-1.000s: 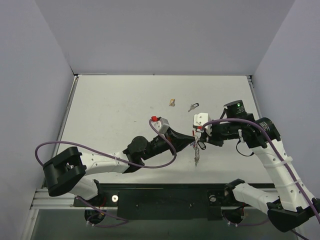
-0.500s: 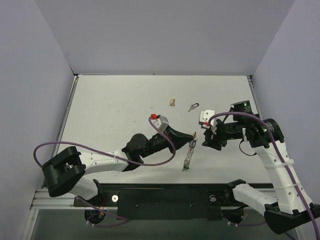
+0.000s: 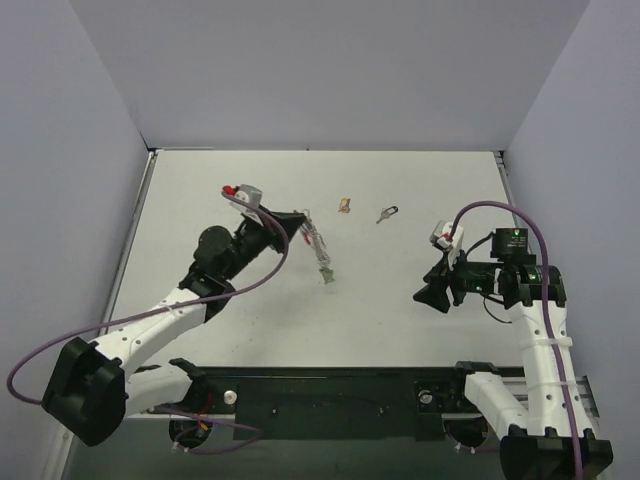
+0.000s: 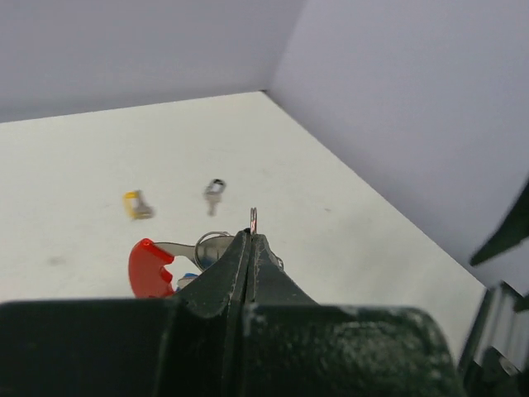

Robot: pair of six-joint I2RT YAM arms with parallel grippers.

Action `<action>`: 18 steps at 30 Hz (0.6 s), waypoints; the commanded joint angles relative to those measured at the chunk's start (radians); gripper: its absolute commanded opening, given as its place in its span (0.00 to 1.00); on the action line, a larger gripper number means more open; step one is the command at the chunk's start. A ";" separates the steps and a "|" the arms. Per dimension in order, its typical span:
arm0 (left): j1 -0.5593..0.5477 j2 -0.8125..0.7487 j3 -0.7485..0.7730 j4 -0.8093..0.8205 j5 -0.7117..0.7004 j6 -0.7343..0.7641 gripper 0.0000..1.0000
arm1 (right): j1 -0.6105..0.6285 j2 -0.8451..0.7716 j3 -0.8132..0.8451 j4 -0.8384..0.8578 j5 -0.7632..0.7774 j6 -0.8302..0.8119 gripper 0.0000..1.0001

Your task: Put the keys on the keyring

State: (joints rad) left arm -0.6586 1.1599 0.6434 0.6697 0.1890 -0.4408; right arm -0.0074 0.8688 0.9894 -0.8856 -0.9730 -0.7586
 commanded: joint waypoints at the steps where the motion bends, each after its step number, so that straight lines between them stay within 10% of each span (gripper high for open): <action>1: 0.229 -0.055 0.007 -0.142 -0.011 -0.027 0.00 | -0.063 0.004 -0.054 0.079 -0.122 0.039 0.49; 9: 0.588 0.085 0.087 -0.119 -0.163 -0.032 0.00 | -0.065 -0.025 -0.113 0.142 -0.147 0.085 0.51; 18: 0.734 0.179 0.026 -0.067 -0.230 -0.052 0.00 | -0.080 -0.062 -0.136 0.160 -0.142 0.093 0.52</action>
State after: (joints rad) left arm 0.0700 1.3716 0.6922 0.5335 0.0040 -0.4755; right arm -0.0792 0.8211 0.8577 -0.7475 -1.0668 -0.6720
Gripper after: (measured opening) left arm 0.020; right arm 0.514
